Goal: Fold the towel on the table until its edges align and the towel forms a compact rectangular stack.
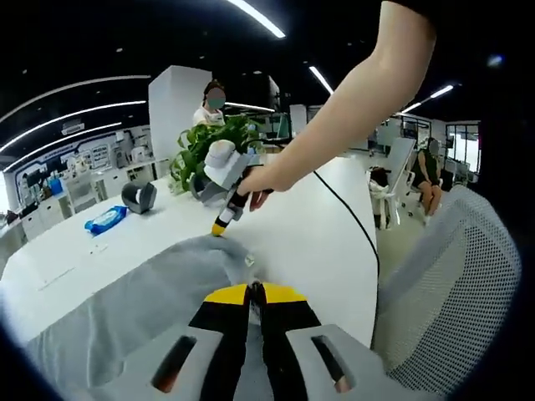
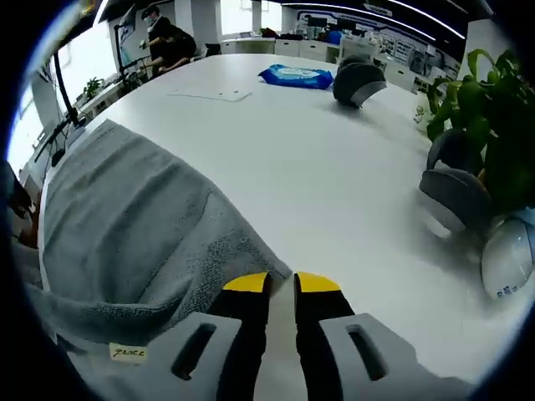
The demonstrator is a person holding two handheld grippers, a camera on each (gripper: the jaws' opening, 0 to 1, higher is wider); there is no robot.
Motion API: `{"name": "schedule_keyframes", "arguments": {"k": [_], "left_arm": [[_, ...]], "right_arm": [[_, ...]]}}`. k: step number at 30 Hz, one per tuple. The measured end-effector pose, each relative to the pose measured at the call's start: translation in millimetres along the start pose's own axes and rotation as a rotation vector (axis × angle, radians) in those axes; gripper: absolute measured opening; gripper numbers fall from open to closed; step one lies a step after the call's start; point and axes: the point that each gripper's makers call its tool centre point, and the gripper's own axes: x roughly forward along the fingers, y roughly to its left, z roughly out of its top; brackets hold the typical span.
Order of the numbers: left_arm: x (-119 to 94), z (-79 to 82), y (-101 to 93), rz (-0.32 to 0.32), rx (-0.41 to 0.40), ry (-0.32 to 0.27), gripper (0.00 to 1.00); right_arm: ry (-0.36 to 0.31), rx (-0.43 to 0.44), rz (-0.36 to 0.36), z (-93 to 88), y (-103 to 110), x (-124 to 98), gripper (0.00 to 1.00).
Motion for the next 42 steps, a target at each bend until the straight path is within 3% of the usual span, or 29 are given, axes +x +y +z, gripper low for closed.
{"name": "schedule_keyframes", "arguments": {"k": [6,11,17,20,24,27,32,37,40,42], "left_arm": [[-4,4.6,-1.4,-0.009,-0.040,-0.019,0.05],[-7,4.2,-4.9,-0.015,-0.026,-0.012,0.05],[-9,12.1,-14.5,-0.062,-0.088,-0.031,0.04],[-10,24.9,-25.4,-0.100,-0.100,-0.052,0.04],[-12,40.7,-46.3,-0.157,-0.103,-0.089,0.04],[-14,52.9,-62.3,-0.203,-0.117,-0.112,0.04],[-20,70.9,-70.3,-0.233,-0.092,-0.137,0.04],[-27,104.1,-76.5,-0.271,-0.151,-0.211,0.04],[-35,138.8,-78.9,-0.312,-0.302,-0.301,0.04],[-38,152.8,-78.3,-0.318,-0.278,-0.313,0.04]], "right_arm": [[0.015,0.051,0.025,0.8,-2,-1,0.04],[-0.014,0.124,0.038,-0.1,-4,-3,0.01],[-0.187,0.320,0.077,25.7,-12,-26,0.00],[-0.283,0.362,0.110,43.7,-20,-45,0.00],[-0.346,0.372,0.162,57.0,-17,-66,0.00],[-0.348,0.345,0.171,58.1,-13,-75,0.00],[-0.363,0.296,0.180,66.8,-13,-91,0.00],[-0.398,0.241,0.193,82.0,-15,-114,0.00],[-0.412,0.221,0.202,89.2,-17,-127,0.00],[-0.432,0.216,0.211,94.9,-16,-136,0.00]]}}
